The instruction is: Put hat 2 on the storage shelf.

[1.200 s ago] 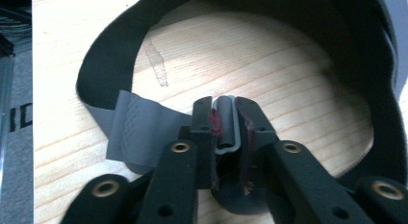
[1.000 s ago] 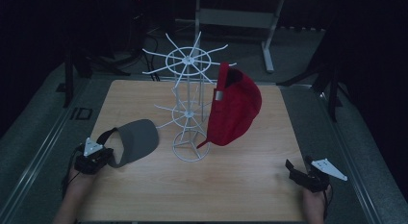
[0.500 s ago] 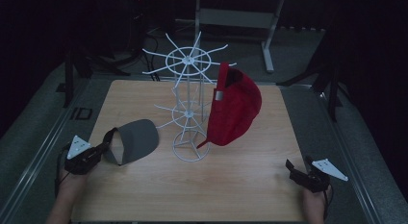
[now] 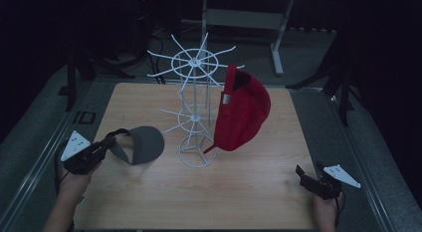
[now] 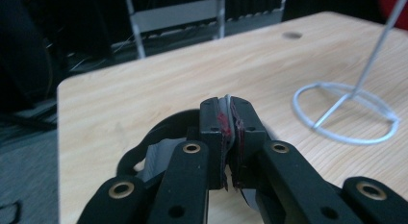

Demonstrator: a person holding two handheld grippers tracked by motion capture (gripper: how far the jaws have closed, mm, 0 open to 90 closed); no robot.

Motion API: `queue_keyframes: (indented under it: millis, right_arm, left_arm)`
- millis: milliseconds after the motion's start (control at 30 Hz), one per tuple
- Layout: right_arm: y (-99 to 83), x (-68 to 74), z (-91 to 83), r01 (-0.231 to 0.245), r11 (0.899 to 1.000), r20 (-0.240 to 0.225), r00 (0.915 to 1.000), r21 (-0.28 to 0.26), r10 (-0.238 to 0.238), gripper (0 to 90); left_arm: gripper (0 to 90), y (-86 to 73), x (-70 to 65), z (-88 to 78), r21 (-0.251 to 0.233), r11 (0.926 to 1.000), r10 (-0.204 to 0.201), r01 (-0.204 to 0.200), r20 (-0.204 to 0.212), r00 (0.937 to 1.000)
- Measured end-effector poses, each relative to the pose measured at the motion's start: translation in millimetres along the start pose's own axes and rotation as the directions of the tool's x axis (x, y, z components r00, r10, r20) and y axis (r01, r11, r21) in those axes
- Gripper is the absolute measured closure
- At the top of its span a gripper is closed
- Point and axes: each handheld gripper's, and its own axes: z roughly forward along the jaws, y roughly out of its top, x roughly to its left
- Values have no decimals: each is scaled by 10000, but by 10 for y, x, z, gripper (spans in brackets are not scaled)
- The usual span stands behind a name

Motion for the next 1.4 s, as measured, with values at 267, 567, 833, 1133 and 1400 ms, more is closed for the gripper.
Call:
queue_keyframes:
  millis: [267, 567, 833, 1133, 1400]
  right_arm:
    - [-1, -11, -1, -65, 10000, -54, 10000, -38, 65, 153]
    - [-1, -17, -2, -124, 9999, -112, 9999, -30, 124, 153]
    - [0, -14, 2, -86, 10000, -80, 9999, 1, 86, 153]
    - [1, -15, 4, -85, 10000, -88, 9999, 33, 85, 153]
    - [1, -15, 2, -93, 10000, -78, 9999, 11, 93, 153]
  left_arm:
    - [864, 281, -42, 7, -855, 9962, 196, -177, 212, 9996]
    - [864, 598, -28, -7, -1738, 9847, 215, -116, 553, 9982]
    - [864, 862, -49, -58, -2098, 9772, 494, -334, 713, 9962]
    - [863, 1142, -67, -257, -2627, 9634, 748, -529, 737, 9945]
    - [863, 1350, -77, -506, -3201, 9446, 1006, -730, 707, 9924]
